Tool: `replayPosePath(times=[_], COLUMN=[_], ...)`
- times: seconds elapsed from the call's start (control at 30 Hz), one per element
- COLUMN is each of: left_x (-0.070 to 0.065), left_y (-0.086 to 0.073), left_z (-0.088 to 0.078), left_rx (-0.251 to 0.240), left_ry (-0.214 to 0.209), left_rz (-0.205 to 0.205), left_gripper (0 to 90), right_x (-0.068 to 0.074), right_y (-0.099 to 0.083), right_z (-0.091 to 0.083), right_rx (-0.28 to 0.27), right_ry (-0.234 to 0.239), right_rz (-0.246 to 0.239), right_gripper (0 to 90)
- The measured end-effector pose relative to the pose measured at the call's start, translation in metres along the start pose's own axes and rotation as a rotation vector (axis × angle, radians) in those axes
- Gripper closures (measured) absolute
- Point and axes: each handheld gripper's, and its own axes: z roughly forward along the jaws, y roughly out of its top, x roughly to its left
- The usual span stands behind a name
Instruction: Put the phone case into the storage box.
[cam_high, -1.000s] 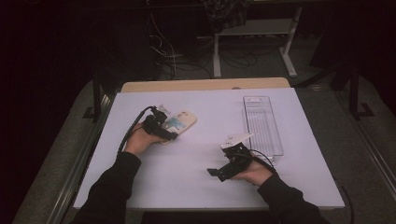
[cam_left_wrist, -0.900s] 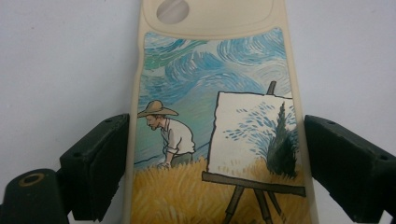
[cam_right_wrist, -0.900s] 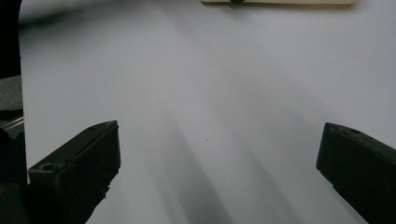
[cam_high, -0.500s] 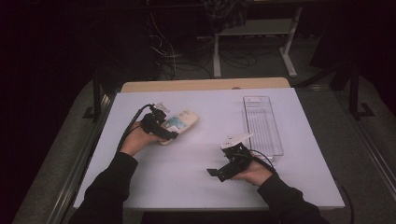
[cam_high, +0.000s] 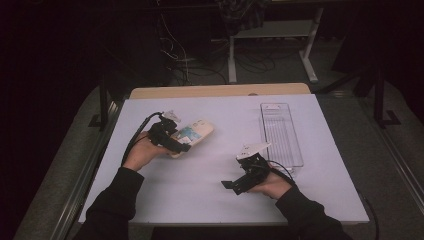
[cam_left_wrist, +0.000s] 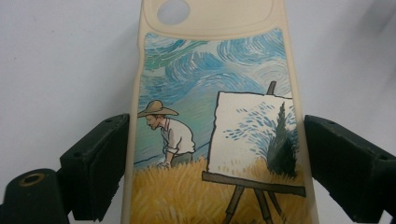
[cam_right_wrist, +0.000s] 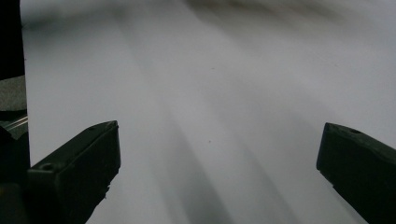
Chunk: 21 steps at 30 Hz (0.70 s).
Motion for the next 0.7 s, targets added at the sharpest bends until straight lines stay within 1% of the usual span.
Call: replayPosePath(times=[0.03, 0.07, 0.1, 0.13, 0.17, 0.2, 0.23, 0.33, 0.4, 0.47, 0.53, 0.67, 0.7], left_x=[-0.001, -0.002, -0.004, -0.005, -0.007, -0.008, -0.009, -0.012, -0.012, -0.014, -0.017, -0.021, -0.021], left_y=[0.0, 0.0, 0.0, 0.0, 0.0, -0.001, -0.002, -0.005, -0.007, -0.009, -0.013, -0.017, -0.018], left_z=[-0.003, -0.004, -0.006, -0.007, -0.009, -0.01, -0.012, -0.017, -0.02, -0.021, -0.024, -0.025, -0.026], left_rx=[0.008, 0.001, 0.003, -0.003, -0.005, -0.01, -0.01, -0.015, -0.008, -0.014, 0.008, 0.015, 0.013], left_ry=[0.002, 0.003, -0.001, -0.005, -0.011, -0.012, -0.014, -0.017, -0.026, -0.028, -0.038, -0.038, -0.039], left_rz=[0.02, 0.026, 0.022, 0.03, 0.025, 0.026, 0.034, 0.026, 0.039, 0.031, 0.059, 0.059, 0.067], left_gripper=[10.5, 10.5, 10.5, 10.5, 10.5, 10.5, 10.5, 10.6, 10.6, 10.5, 10.6, 10.6, 10.6], right_x=[0.0, 0.0, 0.0, 0.001, 0.001, 0.001, 0.001, 0.002, 0.003, 0.003, 0.004, 0.004, 0.005], right_y=[0.0, 0.0, 0.0, 0.001, 0.001, 0.001, 0.001, 0.002, 0.003, 0.004, 0.005, 0.006, 0.006], right_z=[0.0, 0.0, 0.0, 0.0, 0.0, 0.0, 0.0, -0.001, -0.001, -0.001, -0.001, -0.002, -0.002], right_rx=[-0.001, -0.001, -0.003, -0.004, -0.003, -0.006, -0.005, -0.002, -0.004, -0.007, -0.008, -0.013, -0.009], right_ry=[0.001, 0.001, 0.002, 0.003, 0.006, 0.005, 0.004, 0.002, 0.004, 0.003, 0.002, 0.003, 0.001], right_rz=[-0.001, 0.0, -0.001, 0.002, 0.008, 0.001, 0.0, 0.001, 0.0, -0.007, -0.002, -0.009, -0.007], right_gripper=[0.0, 0.0, 0.0, 0.0, 0.0, 0.0, 0.0, 0.0, 0.0, 0.0, 0.0, 0.0, 0.0])
